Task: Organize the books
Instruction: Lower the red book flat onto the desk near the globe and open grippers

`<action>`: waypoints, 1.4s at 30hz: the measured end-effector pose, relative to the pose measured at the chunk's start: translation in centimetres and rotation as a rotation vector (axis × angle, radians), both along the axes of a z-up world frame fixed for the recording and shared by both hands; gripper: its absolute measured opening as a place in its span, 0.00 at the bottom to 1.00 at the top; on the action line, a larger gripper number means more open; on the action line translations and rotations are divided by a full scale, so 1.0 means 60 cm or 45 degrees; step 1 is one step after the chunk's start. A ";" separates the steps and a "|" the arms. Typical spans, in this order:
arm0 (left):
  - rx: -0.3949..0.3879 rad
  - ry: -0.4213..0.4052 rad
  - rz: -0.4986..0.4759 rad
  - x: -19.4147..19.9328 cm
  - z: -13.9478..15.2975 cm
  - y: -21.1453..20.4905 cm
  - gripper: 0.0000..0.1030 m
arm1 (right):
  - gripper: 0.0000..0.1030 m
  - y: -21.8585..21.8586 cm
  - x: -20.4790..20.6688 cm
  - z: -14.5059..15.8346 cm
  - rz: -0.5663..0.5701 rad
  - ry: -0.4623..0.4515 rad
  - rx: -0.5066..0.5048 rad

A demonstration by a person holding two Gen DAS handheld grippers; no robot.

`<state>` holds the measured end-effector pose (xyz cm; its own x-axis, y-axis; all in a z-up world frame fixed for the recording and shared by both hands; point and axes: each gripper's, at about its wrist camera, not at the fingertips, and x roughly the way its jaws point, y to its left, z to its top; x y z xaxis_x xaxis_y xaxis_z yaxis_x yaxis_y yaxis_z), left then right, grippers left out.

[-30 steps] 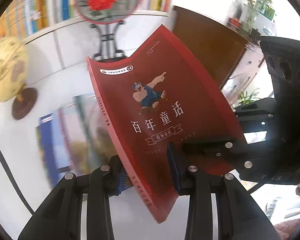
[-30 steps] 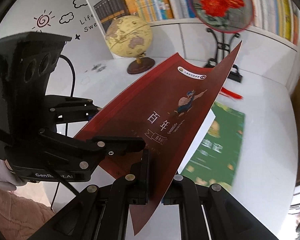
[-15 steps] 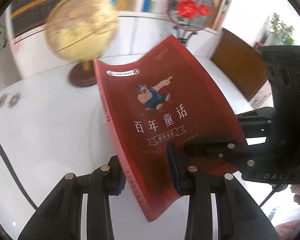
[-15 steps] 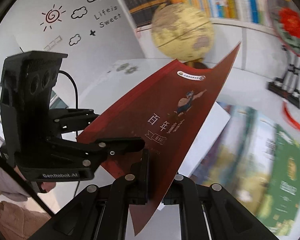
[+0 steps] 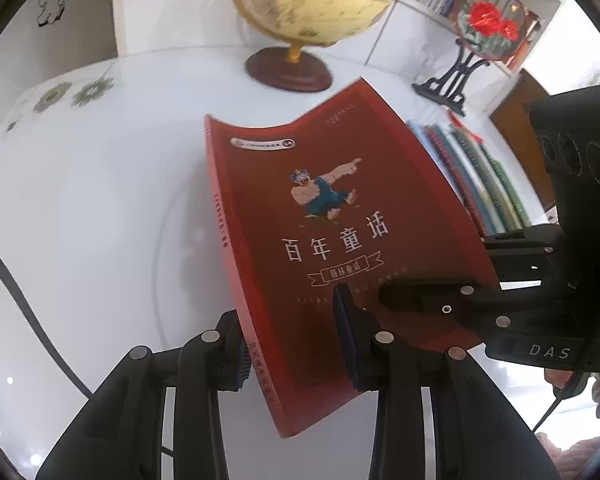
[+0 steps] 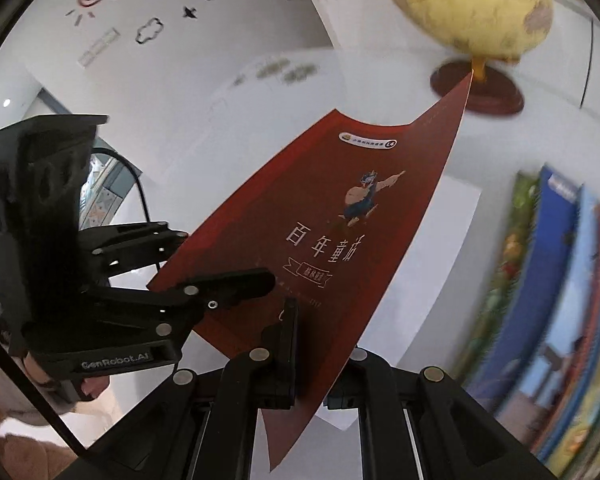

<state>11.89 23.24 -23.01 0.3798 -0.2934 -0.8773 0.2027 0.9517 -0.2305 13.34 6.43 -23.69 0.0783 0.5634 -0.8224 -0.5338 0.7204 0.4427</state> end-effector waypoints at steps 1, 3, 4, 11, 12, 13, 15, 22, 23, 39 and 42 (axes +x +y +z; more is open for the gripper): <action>0.007 0.007 0.017 0.003 -0.003 0.003 0.31 | 0.07 0.006 0.001 -0.009 -0.011 0.018 0.003; -0.011 0.037 0.056 0.007 -0.013 0.013 0.31 | 0.07 0.012 0.004 -0.024 -0.041 0.054 -0.002; -0.021 0.053 0.073 0.009 -0.018 0.016 0.31 | 0.07 0.014 0.005 -0.030 -0.058 0.066 -0.002; -0.002 0.082 0.094 0.015 -0.029 0.026 0.31 | 0.07 0.025 0.016 -0.057 -0.115 0.105 -0.021; -0.003 0.087 0.099 0.014 -0.031 0.028 0.31 | 0.07 0.026 0.017 -0.061 -0.118 0.107 -0.028; -0.003 0.090 0.104 0.012 -0.032 0.032 0.31 | 0.07 0.033 0.023 -0.063 -0.121 0.111 -0.036; 0.003 0.094 0.109 0.011 -0.036 0.034 0.31 | 0.07 0.037 0.032 -0.067 -0.128 0.118 -0.048; 0.029 0.115 0.138 0.004 -0.046 0.048 0.31 | 0.07 0.051 0.011 -0.072 -0.140 0.131 -0.082; 0.025 0.109 0.130 0.001 -0.045 0.049 0.32 | 0.08 0.053 0.013 -0.074 -0.152 0.137 -0.080; 0.036 0.083 0.121 -0.021 -0.028 0.051 0.33 | 0.22 0.132 0.024 -0.085 -0.076 -0.009 -0.152; 0.021 0.087 0.149 -0.026 -0.021 0.059 0.33 | 0.30 0.146 0.025 -0.086 -0.038 -0.041 -0.146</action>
<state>10.31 26.79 -24.25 0.3499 -0.2362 -0.9065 0.0748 0.9716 -0.2243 14.84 15.20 -28.83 0.1210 0.4628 -0.8782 -0.5237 0.7813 0.3396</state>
